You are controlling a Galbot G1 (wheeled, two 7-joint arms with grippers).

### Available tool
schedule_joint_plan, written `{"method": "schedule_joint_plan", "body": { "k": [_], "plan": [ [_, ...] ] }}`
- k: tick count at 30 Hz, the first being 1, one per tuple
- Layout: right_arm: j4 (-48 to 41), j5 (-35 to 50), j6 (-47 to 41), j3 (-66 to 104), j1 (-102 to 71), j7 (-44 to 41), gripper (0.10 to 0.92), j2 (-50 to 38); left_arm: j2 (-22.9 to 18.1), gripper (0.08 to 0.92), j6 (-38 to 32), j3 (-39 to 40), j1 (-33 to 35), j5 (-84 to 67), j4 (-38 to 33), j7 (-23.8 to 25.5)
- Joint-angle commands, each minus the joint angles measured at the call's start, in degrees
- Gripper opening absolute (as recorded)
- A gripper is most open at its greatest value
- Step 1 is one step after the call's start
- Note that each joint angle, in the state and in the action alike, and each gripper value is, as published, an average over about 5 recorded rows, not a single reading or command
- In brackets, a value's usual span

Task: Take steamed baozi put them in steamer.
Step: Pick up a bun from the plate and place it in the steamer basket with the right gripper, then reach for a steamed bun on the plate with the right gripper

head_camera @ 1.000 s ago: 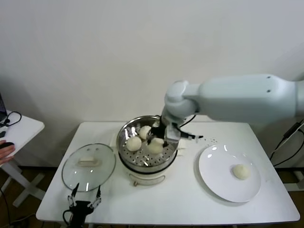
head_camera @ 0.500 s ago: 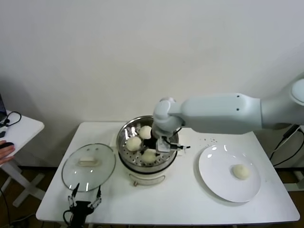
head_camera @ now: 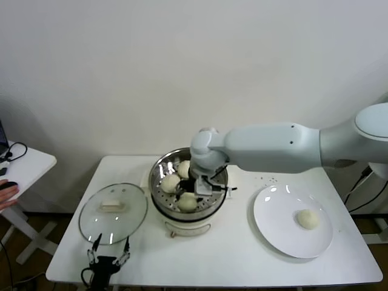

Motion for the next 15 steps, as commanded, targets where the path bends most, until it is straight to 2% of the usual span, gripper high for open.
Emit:
{"method": "schedule_joint_plan", "body": {
  "k": [1,5,12,15],
  "plan": [
    [-0.8,7.6,1.4,-0.1,3.8,-2.4,0.802,-1.9,0.0,0.823,0.1,0.0,0.2,0.1,-0.3,0.0],
    [-0.9,17.9,-3.2,-3.0,11.1,-6.9,0.821,-6.6,0.1,0.823,0.1,0.0,0.2,0.1,-0.3,0.1],
    [-3.1,40.2,-19.4,-17.6,25.8,-12.4,0.823,-17.6,0.6,0.823,0.2,0.1,-0.1,-0.1,-0.7,0.2],
    [-2.1,43.6,-24.8,-25.8,29.8,-12.1,0.823,-22.5,0.7,0.823,0.3,0.2,-0.2,-0.2,-0.8,0.3]
  ]
}}
